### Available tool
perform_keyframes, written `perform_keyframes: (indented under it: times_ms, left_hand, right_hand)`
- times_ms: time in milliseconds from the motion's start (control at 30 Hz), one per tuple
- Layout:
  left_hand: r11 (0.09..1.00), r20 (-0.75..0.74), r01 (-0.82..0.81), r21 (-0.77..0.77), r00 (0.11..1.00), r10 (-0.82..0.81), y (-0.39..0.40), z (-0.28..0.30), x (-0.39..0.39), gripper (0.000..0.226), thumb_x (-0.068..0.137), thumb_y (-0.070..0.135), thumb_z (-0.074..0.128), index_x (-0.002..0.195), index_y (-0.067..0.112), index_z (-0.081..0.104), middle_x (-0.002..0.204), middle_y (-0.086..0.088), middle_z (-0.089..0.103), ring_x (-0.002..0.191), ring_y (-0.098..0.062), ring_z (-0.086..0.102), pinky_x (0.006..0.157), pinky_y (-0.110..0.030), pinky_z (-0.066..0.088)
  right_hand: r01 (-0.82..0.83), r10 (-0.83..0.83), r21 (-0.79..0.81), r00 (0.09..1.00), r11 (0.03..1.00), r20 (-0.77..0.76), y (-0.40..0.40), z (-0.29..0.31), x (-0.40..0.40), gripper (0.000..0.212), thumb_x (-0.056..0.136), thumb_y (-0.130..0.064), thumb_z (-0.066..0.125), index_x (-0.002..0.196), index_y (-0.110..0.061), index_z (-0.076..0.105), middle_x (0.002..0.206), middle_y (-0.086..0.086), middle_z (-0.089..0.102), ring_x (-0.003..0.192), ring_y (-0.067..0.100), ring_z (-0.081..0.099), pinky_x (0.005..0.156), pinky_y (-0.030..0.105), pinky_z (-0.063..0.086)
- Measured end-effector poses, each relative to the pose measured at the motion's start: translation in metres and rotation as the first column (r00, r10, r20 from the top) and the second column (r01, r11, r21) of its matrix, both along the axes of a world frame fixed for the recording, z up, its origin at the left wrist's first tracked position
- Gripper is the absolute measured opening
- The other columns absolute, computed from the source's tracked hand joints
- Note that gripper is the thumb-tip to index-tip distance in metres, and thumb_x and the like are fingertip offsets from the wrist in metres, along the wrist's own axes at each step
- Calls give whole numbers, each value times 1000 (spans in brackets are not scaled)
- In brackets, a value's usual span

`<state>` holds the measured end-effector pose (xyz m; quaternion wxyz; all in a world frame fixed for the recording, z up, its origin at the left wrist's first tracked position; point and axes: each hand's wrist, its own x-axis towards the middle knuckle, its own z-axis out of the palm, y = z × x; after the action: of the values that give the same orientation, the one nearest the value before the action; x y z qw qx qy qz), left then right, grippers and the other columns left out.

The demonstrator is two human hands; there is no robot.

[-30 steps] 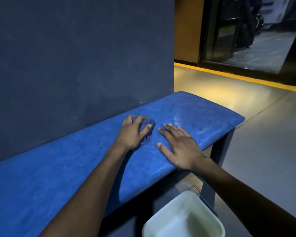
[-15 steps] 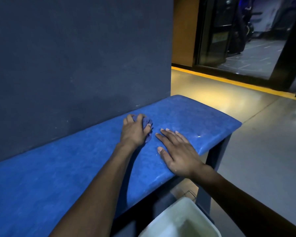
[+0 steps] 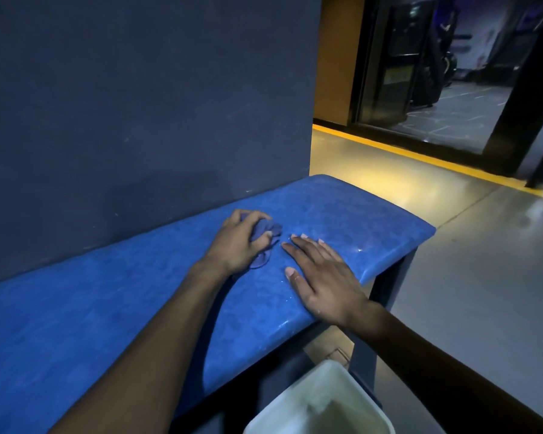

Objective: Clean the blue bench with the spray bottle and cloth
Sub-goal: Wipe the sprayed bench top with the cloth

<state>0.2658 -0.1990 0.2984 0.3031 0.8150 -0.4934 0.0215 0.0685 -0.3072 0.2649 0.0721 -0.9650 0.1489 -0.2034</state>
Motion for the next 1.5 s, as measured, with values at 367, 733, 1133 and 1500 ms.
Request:
perform_keyframes:
  times_ms: [367, 733, 1133, 1500]
  left_hand:
    - [991, 50, 92, 93, 994, -97, 86, 8, -1, 57, 80, 57, 46, 128, 29, 59, 126, -1, 56, 125, -20, 48, 108, -26, 37]
    - [970, -24, 212, 117, 977, -211, 79, 7, -37, 48, 81, 48, 55, 125, 30, 59, 119, 9, 50, 120, -10, 45, 104, -23, 34]
    - [996, 17, -22, 88, 1000, 21, 28, 5, -14, 56, 85, 57, 48, 134, 29, 54, 135, -12, 53, 130, -32, 48, 109, -38, 38]
    - [998, 21, 11, 55, 1000, -12, 91, 8, -85, 41, 88, 33, 69, 128, 35, 59, 123, -3, 51, 118, -29, 53, 96, -32, 38]
  right_hand:
    - [9, -9, -23, 1000, 1000, -6, 3, -3, 3, 67, 100, -54, 18, 156, -22, 37, 164, 0, 34, 154, 16, 23, 127, 36, 10]
    - [0, 0, -24, 1000, 1000, -2, 0, -5, 1, 65, 101, -52, 23, 153, -19, 41, 162, 3, 39, 152, 20, 28, 127, 40, 14]
    - [8, -8, -11, 999, 1000, -32, 0, -3, 2, 69, 99, -56, 16, 156, -22, 36, 165, 1, 33, 155, 16, 21, 128, 38, 8]
    - [27, -28, -13, 994, 1000, -109, 4, 8, 1, 75, 95, -57, 12, 155, -19, 37, 162, 8, 36, 153, 24, 25, 127, 40, 12]
